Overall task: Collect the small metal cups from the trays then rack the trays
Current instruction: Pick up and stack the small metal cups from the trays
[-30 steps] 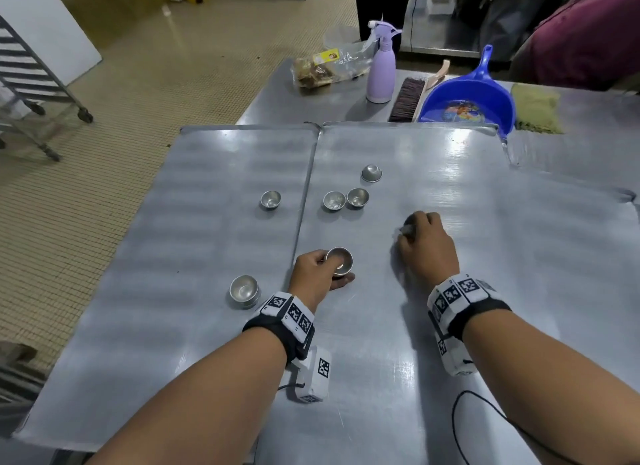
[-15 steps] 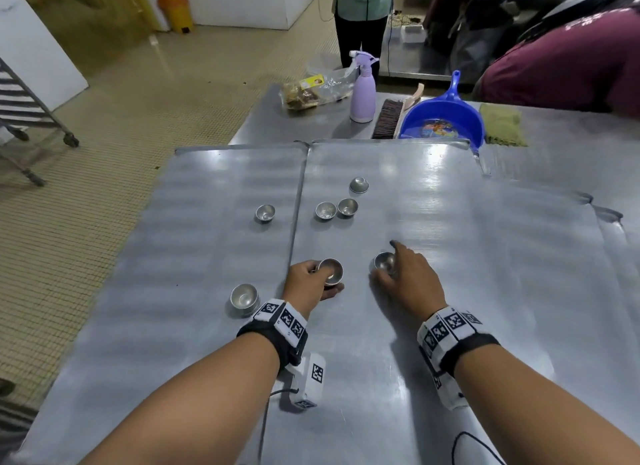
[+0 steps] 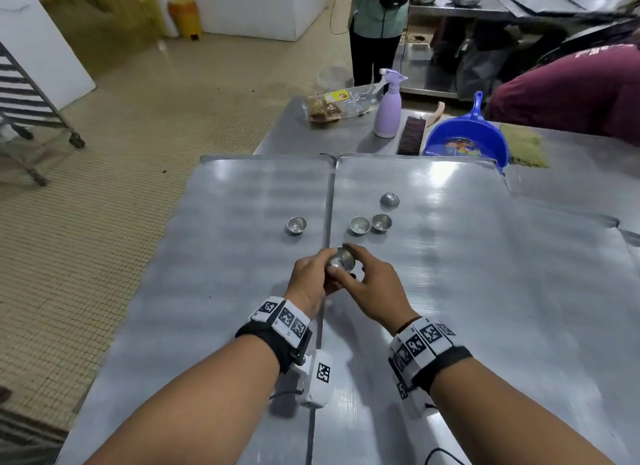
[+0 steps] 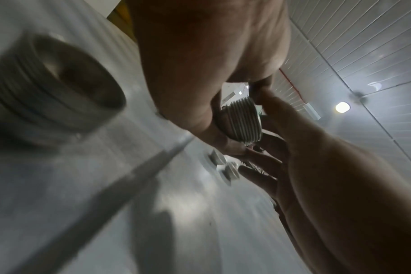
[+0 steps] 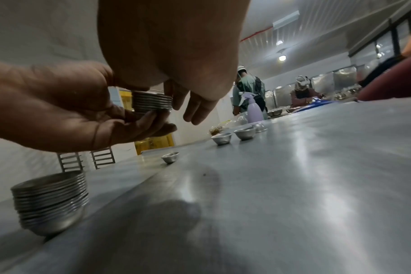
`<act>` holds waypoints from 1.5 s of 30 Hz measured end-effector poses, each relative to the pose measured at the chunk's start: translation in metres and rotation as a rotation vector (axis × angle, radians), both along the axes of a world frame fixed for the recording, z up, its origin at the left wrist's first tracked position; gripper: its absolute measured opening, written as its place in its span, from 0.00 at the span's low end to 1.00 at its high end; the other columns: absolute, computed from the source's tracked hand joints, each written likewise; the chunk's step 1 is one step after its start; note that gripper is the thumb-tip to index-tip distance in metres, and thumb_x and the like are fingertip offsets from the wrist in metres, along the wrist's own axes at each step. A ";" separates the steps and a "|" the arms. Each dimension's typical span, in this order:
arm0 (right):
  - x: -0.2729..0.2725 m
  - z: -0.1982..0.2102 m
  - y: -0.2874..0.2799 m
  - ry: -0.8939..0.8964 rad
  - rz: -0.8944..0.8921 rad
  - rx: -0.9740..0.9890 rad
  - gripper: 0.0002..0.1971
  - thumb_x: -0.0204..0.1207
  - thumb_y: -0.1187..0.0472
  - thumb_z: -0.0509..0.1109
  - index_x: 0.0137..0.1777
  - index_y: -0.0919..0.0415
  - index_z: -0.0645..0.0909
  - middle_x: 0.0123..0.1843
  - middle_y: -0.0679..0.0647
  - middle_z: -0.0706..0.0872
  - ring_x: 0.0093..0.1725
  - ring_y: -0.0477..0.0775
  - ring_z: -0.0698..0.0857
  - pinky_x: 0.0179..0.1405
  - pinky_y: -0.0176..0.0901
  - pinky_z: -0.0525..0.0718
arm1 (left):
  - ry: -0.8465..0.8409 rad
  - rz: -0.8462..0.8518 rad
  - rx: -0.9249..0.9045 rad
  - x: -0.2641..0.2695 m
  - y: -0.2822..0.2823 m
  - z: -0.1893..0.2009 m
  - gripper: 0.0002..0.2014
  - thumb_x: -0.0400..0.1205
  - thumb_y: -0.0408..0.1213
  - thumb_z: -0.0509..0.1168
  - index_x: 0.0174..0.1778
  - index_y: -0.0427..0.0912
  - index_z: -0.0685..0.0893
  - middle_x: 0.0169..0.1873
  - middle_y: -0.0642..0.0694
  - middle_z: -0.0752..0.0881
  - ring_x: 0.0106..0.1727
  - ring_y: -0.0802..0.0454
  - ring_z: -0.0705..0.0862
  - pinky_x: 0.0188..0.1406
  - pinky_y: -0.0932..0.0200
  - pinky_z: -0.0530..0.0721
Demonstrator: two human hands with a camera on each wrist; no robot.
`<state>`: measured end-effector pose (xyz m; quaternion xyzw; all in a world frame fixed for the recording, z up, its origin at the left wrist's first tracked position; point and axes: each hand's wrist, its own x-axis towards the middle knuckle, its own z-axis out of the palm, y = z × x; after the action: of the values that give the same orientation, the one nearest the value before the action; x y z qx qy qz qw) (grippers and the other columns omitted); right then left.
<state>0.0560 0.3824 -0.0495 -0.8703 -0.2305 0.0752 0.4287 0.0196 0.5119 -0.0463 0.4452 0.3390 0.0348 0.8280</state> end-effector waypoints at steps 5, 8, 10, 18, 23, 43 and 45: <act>0.016 -0.001 0.044 -0.023 -0.034 0.007 0.22 0.82 0.38 0.63 0.66 0.51 0.83 0.61 0.43 0.89 0.57 0.43 0.87 0.57 0.50 0.86 | 0.012 0.018 0.119 -0.015 0.061 0.009 0.09 0.81 0.30 0.70 0.49 0.25 0.88 0.39 0.32 0.90 0.38 0.41 0.92 0.40 0.55 0.90; 0.035 -0.003 0.073 -0.042 -0.041 -0.152 0.17 0.82 0.44 0.66 0.63 0.52 0.84 0.61 0.50 0.88 0.56 0.51 0.87 0.57 0.52 0.85 | 0.078 0.071 0.194 -0.024 0.099 0.007 0.07 0.82 0.28 0.68 0.49 0.26 0.86 0.41 0.30 0.89 0.33 0.43 0.91 0.33 0.60 0.89; 0.047 -0.005 0.090 -0.043 -0.009 -0.251 0.17 0.82 0.46 0.67 0.64 0.54 0.84 0.64 0.54 0.86 0.59 0.56 0.86 0.59 0.51 0.83 | 0.104 0.094 0.220 -0.032 0.122 0.003 0.06 0.81 0.27 0.68 0.49 0.26 0.86 0.41 0.30 0.89 0.32 0.43 0.91 0.33 0.60 0.89; 0.093 -0.027 0.155 -0.044 0.184 -0.536 0.17 0.80 0.52 0.65 0.67 0.50 0.82 0.69 0.53 0.80 0.66 0.61 0.83 0.63 0.52 0.81 | 0.153 0.148 0.253 -0.056 0.176 -0.012 0.05 0.81 0.27 0.67 0.44 0.29 0.86 0.39 0.32 0.88 0.34 0.41 0.91 0.33 0.59 0.89; 0.110 -0.050 0.176 -0.073 0.259 -0.706 0.15 0.77 0.51 0.64 0.61 0.46 0.83 0.67 0.54 0.79 0.72 0.62 0.78 0.65 0.55 0.81 | 0.160 0.132 0.245 -0.060 0.189 -0.018 0.06 0.82 0.28 0.67 0.47 0.27 0.86 0.39 0.33 0.88 0.35 0.41 0.92 0.35 0.59 0.89; 0.019 -0.009 0.169 0.049 0.280 -0.163 0.27 0.71 0.43 0.79 0.68 0.50 0.80 0.57 0.46 0.90 0.57 0.49 0.87 0.57 0.48 0.84 | 0.133 0.185 0.029 -0.025 0.171 -0.023 0.10 0.80 0.36 0.68 0.46 0.31 0.88 0.43 0.31 0.88 0.46 0.36 0.89 0.43 0.46 0.91; 0.013 -0.008 0.168 0.045 0.257 -0.175 0.29 0.70 0.41 0.78 0.70 0.47 0.78 0.57 0.46 0.90 0.56 0.51 0.87 0.55 0.49 0.84 | 0.099 0.133 0.034 -0.016 0.162 -0.019 0.11 0.80 0.40 0.67 0.44 0.34 0.89 0.41 0.34 0.88 0.44 0.40 0.88 0.43 0.47 0.89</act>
<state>0.0692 0.5509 -0.0576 -0.8656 -0.3230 0.1689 0.3432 0.0034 0.6736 -0.0650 0.4370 0.4079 0.0736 0.7983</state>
